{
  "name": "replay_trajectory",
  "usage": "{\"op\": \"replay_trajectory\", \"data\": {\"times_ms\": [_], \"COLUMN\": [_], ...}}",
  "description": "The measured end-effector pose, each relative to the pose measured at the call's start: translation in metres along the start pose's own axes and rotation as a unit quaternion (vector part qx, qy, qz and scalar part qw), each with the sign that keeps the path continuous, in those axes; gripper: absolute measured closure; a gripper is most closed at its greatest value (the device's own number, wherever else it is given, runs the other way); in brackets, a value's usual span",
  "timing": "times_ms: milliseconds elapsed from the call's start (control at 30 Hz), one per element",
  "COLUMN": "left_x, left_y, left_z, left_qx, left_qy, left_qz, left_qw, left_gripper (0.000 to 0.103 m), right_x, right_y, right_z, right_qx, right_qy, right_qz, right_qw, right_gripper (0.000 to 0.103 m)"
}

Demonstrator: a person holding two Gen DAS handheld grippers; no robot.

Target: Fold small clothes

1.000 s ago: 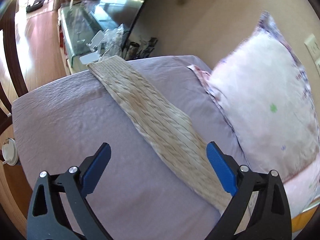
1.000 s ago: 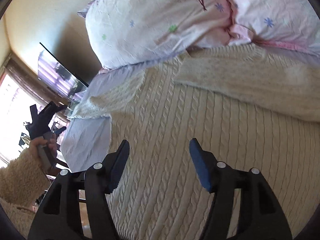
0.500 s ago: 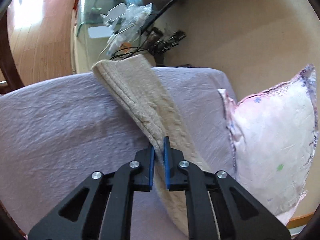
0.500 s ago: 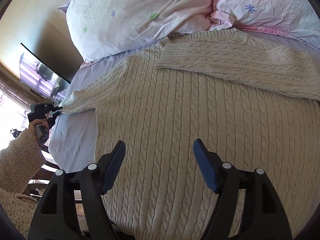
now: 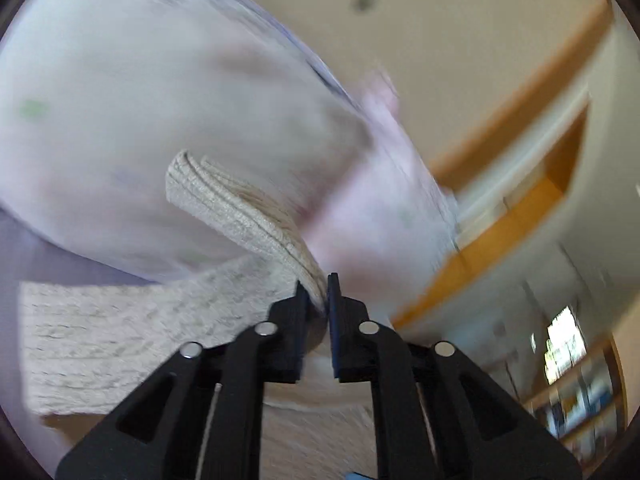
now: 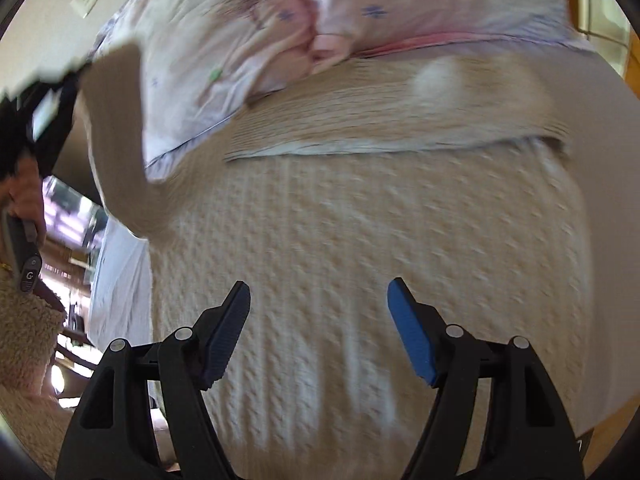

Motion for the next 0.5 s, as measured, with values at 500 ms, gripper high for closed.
{"op": "replay_trajectory", "data": {"times_ms": [500], "left_x": [0.112], "left_y": [0.084], "left_z": [0.170], "left_qx": [0.031], "left_qy": [0.164], "left_qz": [-0.160], "left_qw": [0.9728], "left_gripper": [0.033], "right_x": [0.074], "right_y": [-0.097], "right_z": [0.093], "right_qx": [-0.085], "right_qy": [0.036], "right_qz": [-0.050], "right_qw": [0.994], "right_gripper": [0.030]}}
Point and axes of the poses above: each gripper's, at about its wrist camera, not at the fingertips, and x roughly against the way its jaws point, y to its left, z to its underside, the point moved 2 cm from there along -x, roughly the way its jaws point, and after that the axes turned 7 degrees about x, right-handed, at the moved point
